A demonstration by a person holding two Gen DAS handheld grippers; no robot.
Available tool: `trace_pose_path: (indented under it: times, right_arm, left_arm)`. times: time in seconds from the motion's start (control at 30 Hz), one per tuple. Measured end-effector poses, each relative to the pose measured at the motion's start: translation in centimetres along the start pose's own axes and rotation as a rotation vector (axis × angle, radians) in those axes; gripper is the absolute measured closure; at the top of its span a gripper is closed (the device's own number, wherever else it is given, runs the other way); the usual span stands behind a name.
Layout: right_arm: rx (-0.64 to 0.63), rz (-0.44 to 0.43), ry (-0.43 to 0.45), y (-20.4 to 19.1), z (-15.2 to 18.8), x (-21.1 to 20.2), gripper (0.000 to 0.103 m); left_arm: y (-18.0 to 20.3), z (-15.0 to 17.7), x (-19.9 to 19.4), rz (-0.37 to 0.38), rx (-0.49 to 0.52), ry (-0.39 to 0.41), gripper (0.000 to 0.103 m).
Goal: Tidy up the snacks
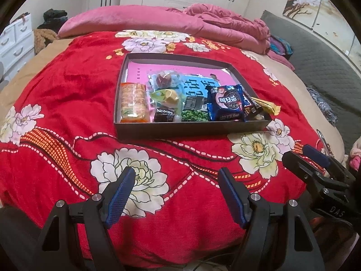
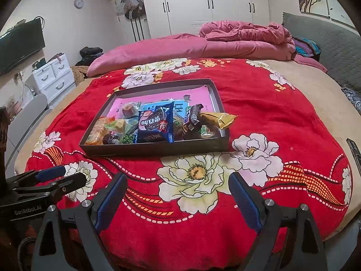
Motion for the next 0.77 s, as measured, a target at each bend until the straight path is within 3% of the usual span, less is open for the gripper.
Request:
trace_pose_path:
  times: [0.53,0.6,0.67,0.77]
  right_arm:
    - [0.023,0.042,-0.01,2.0,0.5,1.1,0.012]
    - [0.038,0.061,0.0,3.0,0.3,1.2,0.007]
    - [0.05,0.081,0.014,4.3,-0.1,1.4,0.001]
    - [0.095,0.122,0.043,7.1,-1.2,1.7,0.001]
  left_arm:
    - [-0.8,-0.2,0.5,-0.022,-0.012,0.006,0.026]
    - [-0.9,-0.3,0.6,-0.03,-0.009,0.015,0.026]
    - [-1.7,-0.7,0.7,-0.053,-0.026,0.03,0.026]
    - [-4.0,-1.8,0.9,-0.112,-0.055,0.064,0.026]
Point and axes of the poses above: each gripper's, at about its wrist camera, not at the fingertips, and x roughly the way its jaws point, y to its right, z to its underside, the point moved 9 cm from there along x, roughly the way its jaws point, and after that the axes turned 10 degrees about y, right-handed, at the moved point
